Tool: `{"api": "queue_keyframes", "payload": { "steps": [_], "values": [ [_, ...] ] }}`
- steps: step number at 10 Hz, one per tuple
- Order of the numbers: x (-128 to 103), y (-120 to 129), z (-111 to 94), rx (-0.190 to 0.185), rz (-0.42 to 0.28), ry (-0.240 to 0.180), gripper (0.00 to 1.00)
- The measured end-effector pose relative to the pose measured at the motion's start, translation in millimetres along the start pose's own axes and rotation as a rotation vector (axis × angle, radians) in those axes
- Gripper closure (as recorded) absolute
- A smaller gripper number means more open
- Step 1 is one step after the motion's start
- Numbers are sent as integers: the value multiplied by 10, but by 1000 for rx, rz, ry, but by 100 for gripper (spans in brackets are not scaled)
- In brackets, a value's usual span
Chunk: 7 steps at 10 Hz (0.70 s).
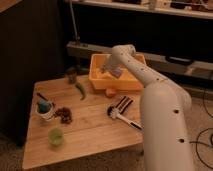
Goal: Wipe tray with towel
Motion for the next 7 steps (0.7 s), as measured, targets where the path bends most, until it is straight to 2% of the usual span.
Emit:
{"api": "queue_keyframes", "payload": {
  "steps": [2,4,7],
  "values": [
    [279,-49,-210,9,48,38,100],
    [705,-70,-502,7,114,83,100],
    [1244,-83,-579,-49,217,129,100]
  ]
}}
